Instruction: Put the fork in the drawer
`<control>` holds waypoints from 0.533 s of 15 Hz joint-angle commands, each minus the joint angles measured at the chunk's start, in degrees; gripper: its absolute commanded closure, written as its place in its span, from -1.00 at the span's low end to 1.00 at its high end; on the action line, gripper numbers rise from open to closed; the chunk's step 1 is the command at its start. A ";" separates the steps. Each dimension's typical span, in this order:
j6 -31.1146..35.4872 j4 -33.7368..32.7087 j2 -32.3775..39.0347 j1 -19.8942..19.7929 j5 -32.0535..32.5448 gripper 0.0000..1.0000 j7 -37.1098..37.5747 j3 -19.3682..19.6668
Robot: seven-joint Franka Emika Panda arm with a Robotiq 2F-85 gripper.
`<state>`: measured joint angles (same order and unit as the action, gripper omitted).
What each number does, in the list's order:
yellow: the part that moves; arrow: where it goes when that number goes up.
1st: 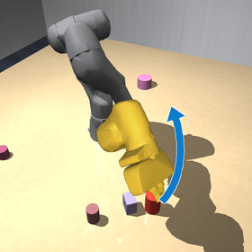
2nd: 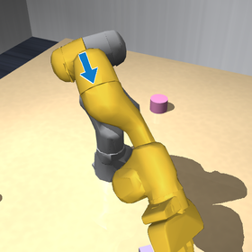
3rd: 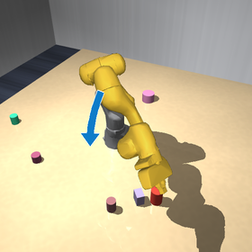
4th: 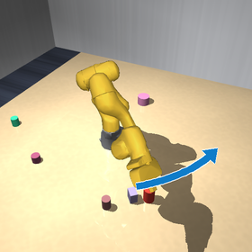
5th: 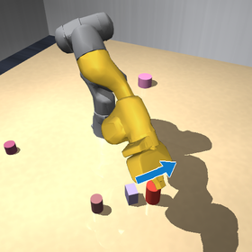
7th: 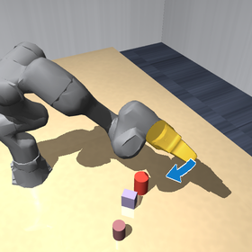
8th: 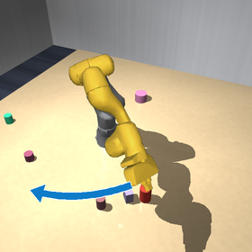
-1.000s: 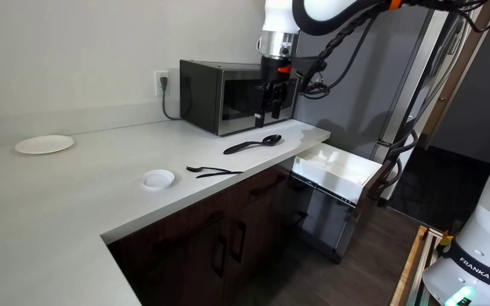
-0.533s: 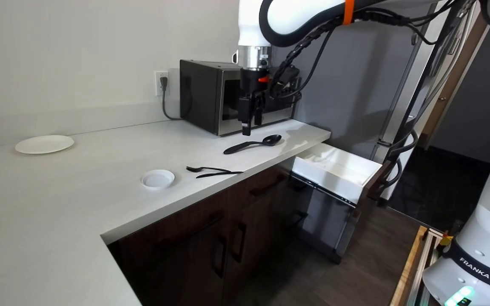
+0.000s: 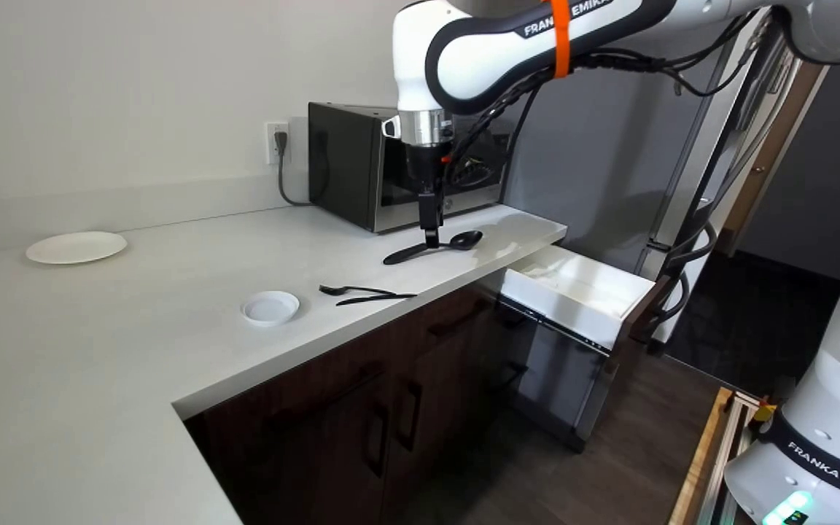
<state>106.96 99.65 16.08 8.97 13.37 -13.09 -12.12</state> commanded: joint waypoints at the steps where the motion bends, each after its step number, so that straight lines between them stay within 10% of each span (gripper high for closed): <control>1: -7.59 -11.91 10.67 3.25 6.95 -1.00 1.53 2.52; 2: -2.70 -4.44 4.67 1.55 3.45 -1.00 -0.27 1.78; 8: -2.67 -9.88 11.20 2.11 3.75 -1.00 -2.80 1.57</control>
<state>101.81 89.20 26.47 11.26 19.20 -12.48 -10.15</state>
